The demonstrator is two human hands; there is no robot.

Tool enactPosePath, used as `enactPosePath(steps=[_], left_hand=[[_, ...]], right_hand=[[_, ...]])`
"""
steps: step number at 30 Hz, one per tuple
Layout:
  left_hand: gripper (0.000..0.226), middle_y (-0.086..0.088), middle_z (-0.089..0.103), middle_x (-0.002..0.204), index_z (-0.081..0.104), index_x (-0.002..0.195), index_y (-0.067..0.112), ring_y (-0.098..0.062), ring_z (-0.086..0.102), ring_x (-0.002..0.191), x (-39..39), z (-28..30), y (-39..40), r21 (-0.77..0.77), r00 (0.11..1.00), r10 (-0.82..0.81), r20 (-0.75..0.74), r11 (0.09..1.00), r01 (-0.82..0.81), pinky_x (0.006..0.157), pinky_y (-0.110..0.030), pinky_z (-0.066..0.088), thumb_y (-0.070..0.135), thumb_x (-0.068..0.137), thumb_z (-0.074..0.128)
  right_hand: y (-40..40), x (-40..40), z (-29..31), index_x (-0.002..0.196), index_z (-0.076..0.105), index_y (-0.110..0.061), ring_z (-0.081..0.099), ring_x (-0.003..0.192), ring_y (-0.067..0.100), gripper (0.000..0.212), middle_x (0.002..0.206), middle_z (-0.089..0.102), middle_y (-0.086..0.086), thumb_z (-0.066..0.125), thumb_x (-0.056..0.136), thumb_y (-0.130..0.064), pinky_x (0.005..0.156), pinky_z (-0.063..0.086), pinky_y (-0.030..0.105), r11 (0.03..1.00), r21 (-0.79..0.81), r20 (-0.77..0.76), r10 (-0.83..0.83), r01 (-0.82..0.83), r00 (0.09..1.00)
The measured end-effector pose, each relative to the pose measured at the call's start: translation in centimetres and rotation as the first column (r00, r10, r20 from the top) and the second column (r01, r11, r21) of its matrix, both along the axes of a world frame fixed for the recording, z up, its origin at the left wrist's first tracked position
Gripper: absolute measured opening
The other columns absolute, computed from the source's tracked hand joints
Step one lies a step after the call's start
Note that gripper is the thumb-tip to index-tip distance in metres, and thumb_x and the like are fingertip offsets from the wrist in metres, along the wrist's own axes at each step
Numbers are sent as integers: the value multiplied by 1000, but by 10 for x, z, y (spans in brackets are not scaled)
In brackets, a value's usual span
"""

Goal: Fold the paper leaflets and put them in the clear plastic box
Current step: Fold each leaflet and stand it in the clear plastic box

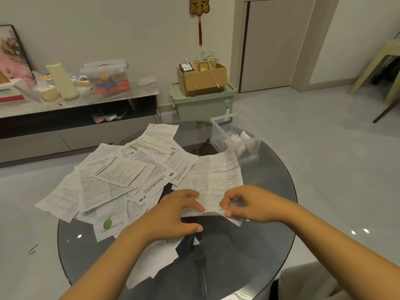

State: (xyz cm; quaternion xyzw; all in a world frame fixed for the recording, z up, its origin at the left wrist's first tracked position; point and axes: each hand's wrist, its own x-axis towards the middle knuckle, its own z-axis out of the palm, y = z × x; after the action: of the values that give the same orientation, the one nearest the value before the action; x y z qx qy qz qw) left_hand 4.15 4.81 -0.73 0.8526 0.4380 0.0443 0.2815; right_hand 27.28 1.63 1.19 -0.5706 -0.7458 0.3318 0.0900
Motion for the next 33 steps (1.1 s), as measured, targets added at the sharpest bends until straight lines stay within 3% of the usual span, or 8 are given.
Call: enactPosePath(steps=[4, 7, 13, 17, 20, 24, 29, 33], left_hand=[[27, 26, 56, 123, 62, 107, 40, 3, 52, 112, -7, 16, 1, -126, 997, 37, 73, 992, -27, 100, -23, 40, 39, 81, 69], [27, 15, 70, 97, 71, 97, 29, -3, 65, 91, -11, 27, 2, -257, 979, 110, 172, 964, -64, 89, -30, 51, 46, 75, 66], [13, 18, 72, 98, 68, 99, 29, -3, 67, 91, -8, 24, 2, -394, 916, 283, 285, 905, -157, 80, -20, 52, 24, 90, 61], [12, 14, 71, 99, 65, 100, 33, -8, 69, 85, -2, 16, 4, -290, 864, 414, 288, 897, -333, 73, -27, 57, 32, 92, 56], [28, 11, 67, 109, 62, 116, 25, -12, 66, 94, 6, 11, 4, -198, 832, 480, 279, 876, -439, 77, -33, 57, 38, 92, 54], [50, 14, 56, 118, 45, 129, 23, -11, 58, 106, 13, 9, 3, -137, 833, 479, 278, 878, -459, 88, -28, 48, 40, 85, 64], [118, 3, 43, 137, -1, 149, 29, -18, 48, 122, 14, -3, 4, -103, 912, 390, 131, 920, -378, 103, -38, 43, 32, 67, 83], [121, 3, 28, 148, -5, 147, 36, -19, 37, 132, 12, -13, 9, -74, 934, 355, 42, 933, -352, 108, -44, 37, 38, 64, 84]], right_hand=[[-6, 16, 15, 81, 58, -27, 56, 82, 9, 11, 89, 63, -5, 57, 91, -22, 79, 45, 27, 980, -196, -183, -68, 32, 981], [-7, 24, 20, 82, 57, -22, 55, 90, 14, 14, 102, 65, 9, 52, 94, -19, 80, 42, 29, 946, -309, -299, -195, 98, 934], [-6, 13, 23, 102, 57, -10, 57, 81, 13, 29, 100, 64, 4, 43, 98, -35, 69, 45, 24, 884, -349, -328, -426, 311, 843], [-3, 7, 24, 99, 60, -24, 66, 90, 14, 40, 101, 68, -3, 34, 95, -54, 76, 53, 28, 856, -312, -428, -514, 412, 743], [0, 7, 18, 104, 52, -26, 61, 89, 7, 27, 103, 63, -10, 58, 87, -46, 75, 52, 25, 879, -174, -311, -476, 443, 822], [4, 4, 7, 130, 35, -18, 51, 96, 10, 64, 109, 52, -8, 73, 78, -21, 79, 44, 24, 903, -65, -122, -429, 424, 895], [7, -1, -5, 146, 6, -21, 54, 91, 16, 101, 117, 57, 3, 76, 74, -15, 76, 47, 26, 917, -39, 9, -397, 397, 918], [9, 0, -7, 147, -5, -29, 60, 93, 21, 110, 114, 60, 7, 76, 74, -13, 80, 52, 32, 928, -15, 44, -372, 373, 927]])
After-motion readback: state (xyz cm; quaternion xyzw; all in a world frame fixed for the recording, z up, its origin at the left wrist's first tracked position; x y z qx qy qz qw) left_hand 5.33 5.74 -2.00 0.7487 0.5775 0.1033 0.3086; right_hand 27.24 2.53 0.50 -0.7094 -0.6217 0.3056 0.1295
